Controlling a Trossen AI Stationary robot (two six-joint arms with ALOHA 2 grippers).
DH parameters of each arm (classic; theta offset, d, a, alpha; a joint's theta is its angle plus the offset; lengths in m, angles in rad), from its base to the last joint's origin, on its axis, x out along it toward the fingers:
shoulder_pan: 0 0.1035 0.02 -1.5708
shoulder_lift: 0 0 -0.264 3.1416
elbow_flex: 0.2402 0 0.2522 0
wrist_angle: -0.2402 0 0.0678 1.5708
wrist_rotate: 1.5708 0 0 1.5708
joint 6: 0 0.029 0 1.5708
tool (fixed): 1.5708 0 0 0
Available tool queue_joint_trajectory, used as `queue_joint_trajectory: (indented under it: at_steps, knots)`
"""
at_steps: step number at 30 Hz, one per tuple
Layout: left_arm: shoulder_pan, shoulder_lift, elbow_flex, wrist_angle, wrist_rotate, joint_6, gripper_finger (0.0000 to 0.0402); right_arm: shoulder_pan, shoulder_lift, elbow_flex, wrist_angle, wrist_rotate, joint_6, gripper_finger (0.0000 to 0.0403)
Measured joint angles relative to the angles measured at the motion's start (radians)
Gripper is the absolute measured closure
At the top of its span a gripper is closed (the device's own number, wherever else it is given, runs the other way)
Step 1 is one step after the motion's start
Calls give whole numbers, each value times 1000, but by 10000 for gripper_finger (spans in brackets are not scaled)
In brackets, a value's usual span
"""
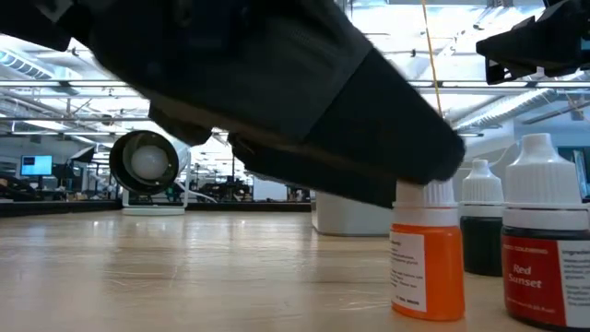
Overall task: Pick & Place food coloring
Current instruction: Put the orange food coloring bottle into the gray bin
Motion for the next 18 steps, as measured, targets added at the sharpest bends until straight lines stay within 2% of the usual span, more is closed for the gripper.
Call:
queue_joint_trajectory:
  at_steps: [18]
  knots:
    - [10,46,0,69,-5,-8,156,0,0,0,0,2,0,399]
